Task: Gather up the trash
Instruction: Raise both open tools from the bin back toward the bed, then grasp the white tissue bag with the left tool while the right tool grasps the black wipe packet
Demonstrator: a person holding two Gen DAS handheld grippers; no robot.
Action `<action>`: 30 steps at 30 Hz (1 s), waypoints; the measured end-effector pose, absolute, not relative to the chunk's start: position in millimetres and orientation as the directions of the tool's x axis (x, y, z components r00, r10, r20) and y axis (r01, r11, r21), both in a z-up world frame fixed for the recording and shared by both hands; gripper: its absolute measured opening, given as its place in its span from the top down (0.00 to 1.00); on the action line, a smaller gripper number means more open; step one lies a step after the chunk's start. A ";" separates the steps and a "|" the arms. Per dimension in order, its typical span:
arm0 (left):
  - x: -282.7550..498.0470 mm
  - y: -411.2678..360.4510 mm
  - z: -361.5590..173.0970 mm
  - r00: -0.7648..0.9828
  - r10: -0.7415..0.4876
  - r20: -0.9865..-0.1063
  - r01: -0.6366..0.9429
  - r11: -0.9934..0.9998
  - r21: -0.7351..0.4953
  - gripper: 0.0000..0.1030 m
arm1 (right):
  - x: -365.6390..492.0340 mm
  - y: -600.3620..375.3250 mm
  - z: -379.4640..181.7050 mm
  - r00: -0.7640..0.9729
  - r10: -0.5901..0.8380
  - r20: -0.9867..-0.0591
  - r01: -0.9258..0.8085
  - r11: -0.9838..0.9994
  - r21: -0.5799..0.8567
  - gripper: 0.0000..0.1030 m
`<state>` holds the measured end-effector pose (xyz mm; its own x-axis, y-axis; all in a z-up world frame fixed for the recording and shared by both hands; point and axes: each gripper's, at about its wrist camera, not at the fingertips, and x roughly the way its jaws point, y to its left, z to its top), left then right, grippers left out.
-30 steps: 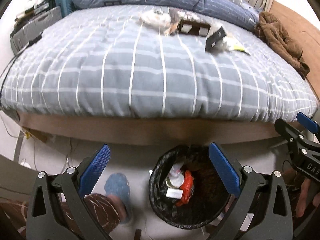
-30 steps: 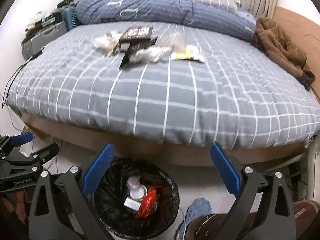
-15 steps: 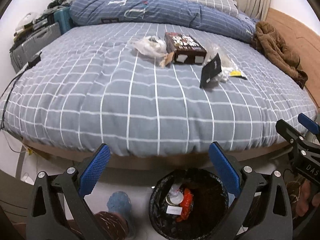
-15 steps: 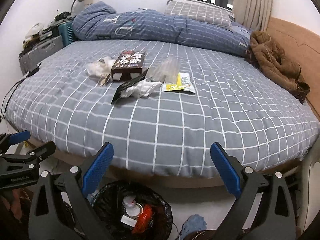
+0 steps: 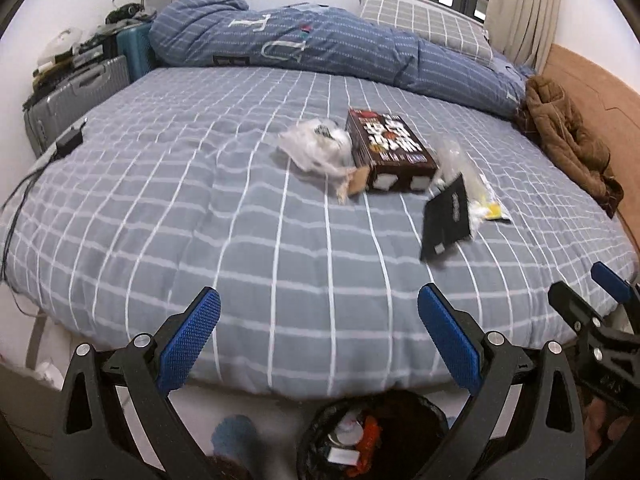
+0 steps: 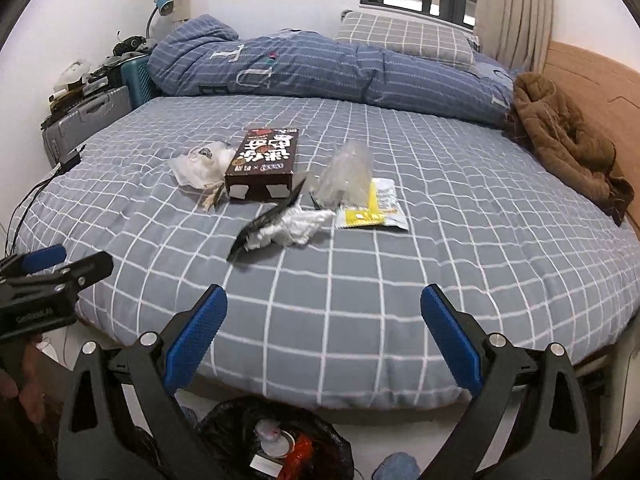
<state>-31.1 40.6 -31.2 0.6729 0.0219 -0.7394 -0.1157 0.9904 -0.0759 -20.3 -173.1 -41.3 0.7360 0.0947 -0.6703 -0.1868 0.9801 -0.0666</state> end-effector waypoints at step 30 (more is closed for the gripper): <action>185.6 76.6 -57.7 0.623 0.027 -0.782 -0.122 0.991 -0.063 0.06 | 121.6 -114.1 -88.9 0.587 0.207 -0.783 -0.312 0.950 0.017 0.65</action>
